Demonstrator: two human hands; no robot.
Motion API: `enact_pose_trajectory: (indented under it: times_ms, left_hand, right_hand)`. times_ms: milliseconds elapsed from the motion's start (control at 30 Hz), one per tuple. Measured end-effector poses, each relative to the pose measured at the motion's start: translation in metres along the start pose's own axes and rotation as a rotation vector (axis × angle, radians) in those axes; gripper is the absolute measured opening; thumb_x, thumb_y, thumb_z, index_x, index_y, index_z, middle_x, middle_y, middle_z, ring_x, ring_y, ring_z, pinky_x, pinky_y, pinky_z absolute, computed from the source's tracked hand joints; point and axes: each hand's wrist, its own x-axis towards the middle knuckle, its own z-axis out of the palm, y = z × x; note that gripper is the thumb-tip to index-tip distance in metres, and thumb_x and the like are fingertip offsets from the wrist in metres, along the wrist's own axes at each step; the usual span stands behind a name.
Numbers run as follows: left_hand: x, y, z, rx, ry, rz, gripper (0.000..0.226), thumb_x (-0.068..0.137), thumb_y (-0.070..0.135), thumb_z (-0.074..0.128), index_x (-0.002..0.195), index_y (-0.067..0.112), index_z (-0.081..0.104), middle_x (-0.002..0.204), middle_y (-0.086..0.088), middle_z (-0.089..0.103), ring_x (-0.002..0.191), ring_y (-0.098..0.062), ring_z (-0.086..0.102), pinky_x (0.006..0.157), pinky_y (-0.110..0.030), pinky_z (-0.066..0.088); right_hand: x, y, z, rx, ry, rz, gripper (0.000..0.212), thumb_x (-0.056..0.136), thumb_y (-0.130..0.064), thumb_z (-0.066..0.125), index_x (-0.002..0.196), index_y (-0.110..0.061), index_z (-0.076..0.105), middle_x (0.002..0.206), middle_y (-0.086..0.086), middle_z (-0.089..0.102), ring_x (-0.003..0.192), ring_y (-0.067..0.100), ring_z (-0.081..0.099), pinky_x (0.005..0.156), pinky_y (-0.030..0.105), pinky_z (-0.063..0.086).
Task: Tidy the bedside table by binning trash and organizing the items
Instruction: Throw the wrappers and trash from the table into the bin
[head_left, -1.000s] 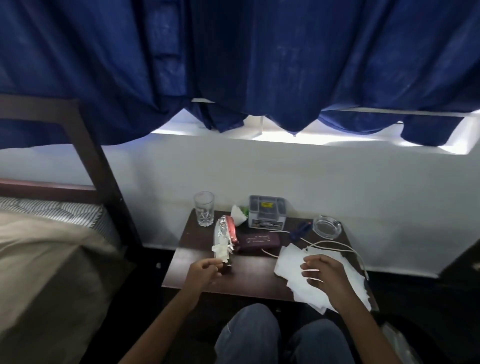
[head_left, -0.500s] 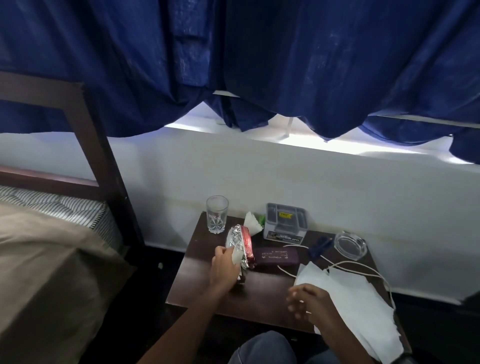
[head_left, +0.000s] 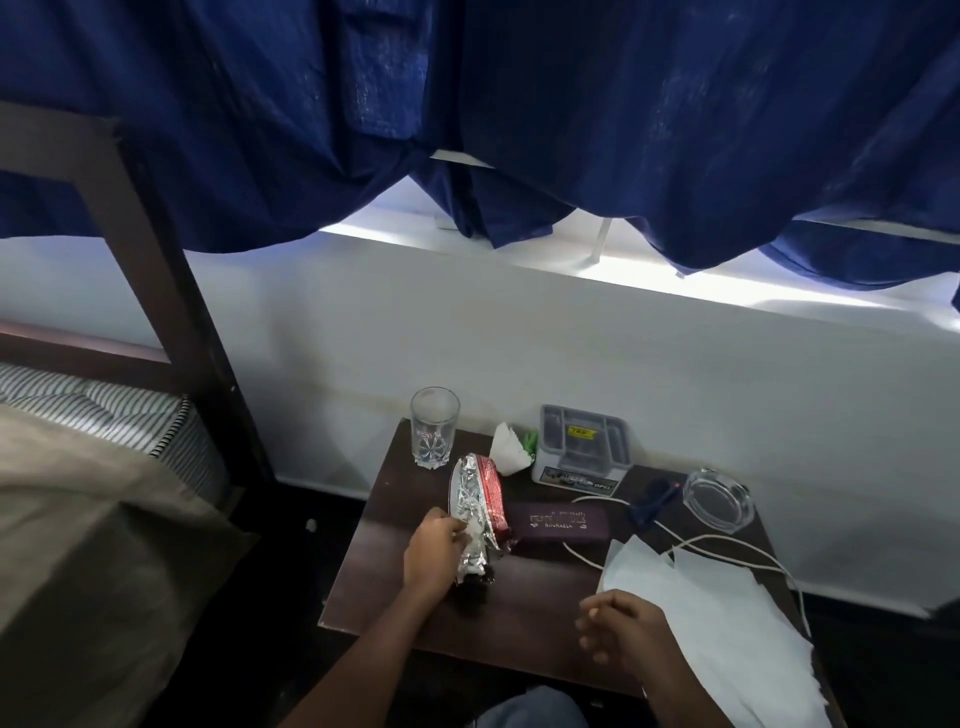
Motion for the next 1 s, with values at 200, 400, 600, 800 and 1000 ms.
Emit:
enact_pose_trajectory:
  times_ms: [200,400,600,800,1000]
  left_hand:
    - [-0.005,-0.007,-0.017,-0.417,0.165,-0.181,0.021,0.081,0.011,0.07,0.098,-0.002,0.071,0.098,-0.013,0.067,0.081,-0.014,0.056,0.07,-0.02,0.038]
    - [-0.02,-0.023,-0.038,-0.742,0.219,-0.317,0.022,0.084,0.011,0.066,0.102,-0.001,0.07,0.086,-0.011,0.069,0.082,-0.025,0.067,0.069,-0.027,0.049]
    - [-0.048,-0.019,-0.051,-0.942,0.233,-0.401,0.025,0.088,0.007,0.061,0.11,-0.005,0.064,0.07,-0.001,0.062,0.062,-0.01,0.054,0.044,-0.005,0.043]
    - [-0.074,-0.018,-0.06,-0.998,0.212,-0.439,0.026,0.087,0.011,0.062,0.107,-0.005,0.066,0.073,-0.005,0.065,0.062,-0.012,0.061,0.053,-0.018,0.048]
    - [-0.085,-0.001,-0.074,-1.094,0.186,-0.442,0.02,0.089,0.01,0.059,0.102,-0.005,0.066,0.052,0.008,0.066,0.044,0.0,0.06,0.044,-0.01,0.047]
  right_hand:
    - [0.011,-0.012,0.024,-0.064,0.008,-0.083,0.02,0.086,0.008,0.048,0.077,-0.002,0.062,0.065,0.014,0.062,0.049,0.018,0.055,0.044,0.021,0.039]
    - [0.036,-0.037,0.067,-0.296,0.07,-0.326,0.026,0.079,-0.007,0.067,0.105,-0.011,0.063,0.09,0.004,0.06,0.085,0.018,0.057,0.072,0.023,0.044]
    - [0.041,-0.044,0.108,-0.644,0.133,-0.444,0.052,0.085,-0.019,0.059,0.135,-0.026,0.044,0.122,0.002,0.054,0.112,0.021,0.055,0.081,0.028,0.041]
    - [0.035,-0.036,0.099,-0.558,0.216,-0.432,0.022,0.082,-0.001,0.051,0.1,-0.007,0.062,0.094,0.012,0.068,0.09,0.028,0.061,0.066,0.027,0.037]
    - [0.017,-0.034,0.065,-0.4,0.21,-0.524,0.026,0.074,0.005,0.057,0.092,-0.009,0.068,0.058,-0.012,0.05,0.063,0.017,0.052,0.064,0.033,0.049]
